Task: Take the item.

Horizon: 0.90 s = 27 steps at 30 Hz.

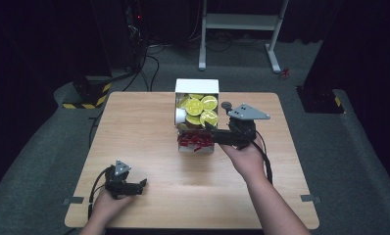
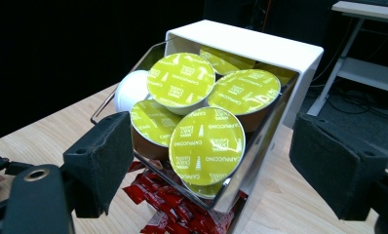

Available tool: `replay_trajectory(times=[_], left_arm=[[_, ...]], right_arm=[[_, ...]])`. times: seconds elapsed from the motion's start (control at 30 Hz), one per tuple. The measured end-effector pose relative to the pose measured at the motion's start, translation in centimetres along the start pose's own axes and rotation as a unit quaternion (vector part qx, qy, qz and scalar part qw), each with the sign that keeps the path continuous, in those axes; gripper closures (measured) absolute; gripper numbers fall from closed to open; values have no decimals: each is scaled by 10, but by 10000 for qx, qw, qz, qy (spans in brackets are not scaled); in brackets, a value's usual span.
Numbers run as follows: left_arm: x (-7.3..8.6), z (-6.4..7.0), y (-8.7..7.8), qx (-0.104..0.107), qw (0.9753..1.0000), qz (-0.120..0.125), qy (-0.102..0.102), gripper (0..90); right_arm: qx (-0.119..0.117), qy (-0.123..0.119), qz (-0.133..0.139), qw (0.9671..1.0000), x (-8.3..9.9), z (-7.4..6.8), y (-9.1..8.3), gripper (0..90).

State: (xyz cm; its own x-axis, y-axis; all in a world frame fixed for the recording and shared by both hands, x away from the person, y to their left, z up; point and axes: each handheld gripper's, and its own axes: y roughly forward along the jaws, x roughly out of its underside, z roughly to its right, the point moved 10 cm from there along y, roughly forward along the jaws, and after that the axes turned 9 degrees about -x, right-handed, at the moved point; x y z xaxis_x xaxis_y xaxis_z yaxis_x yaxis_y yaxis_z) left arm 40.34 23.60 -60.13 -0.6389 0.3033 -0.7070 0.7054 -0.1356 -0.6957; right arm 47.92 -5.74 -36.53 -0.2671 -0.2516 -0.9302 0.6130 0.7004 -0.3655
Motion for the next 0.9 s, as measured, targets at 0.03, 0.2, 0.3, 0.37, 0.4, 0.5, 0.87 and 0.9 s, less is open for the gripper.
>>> replay_trajectory(times=[0.03,0.2,0.3,0.37,0.4,0.5,0.87,0.9], left_arm=[[0,0,0,0,10000,0,1,4],[0,0,0,0,10000,1,0,4],[0,0,0,0,10000,0,2,3],[0,0,0,1,10000,0,4,4],[0,0,0,2,10000,1,2,4],[0,0,0,3,10000,0,1,4],[1,1,-1,32,10000,-6,5,4],[1,1,-1,43,10000,1,-15,3]], right_arm=[[-9,-19,3,10000,-1,0,1,165],[-62,-37,10,10000,-5,-4,4,169],[-95,-30,8,10000,-8,-6,7,171],[-118,-58,-19,9999,-9,-6,10,176],[-145,-22,-15,9999,-10,-7,11,177],[-167,4,-23,9999,-12,-9,14,177],[-343,-26,-41,9994,-25,-12,32,157],[-346,-5,-56,9994,-25,-12,34,158]])
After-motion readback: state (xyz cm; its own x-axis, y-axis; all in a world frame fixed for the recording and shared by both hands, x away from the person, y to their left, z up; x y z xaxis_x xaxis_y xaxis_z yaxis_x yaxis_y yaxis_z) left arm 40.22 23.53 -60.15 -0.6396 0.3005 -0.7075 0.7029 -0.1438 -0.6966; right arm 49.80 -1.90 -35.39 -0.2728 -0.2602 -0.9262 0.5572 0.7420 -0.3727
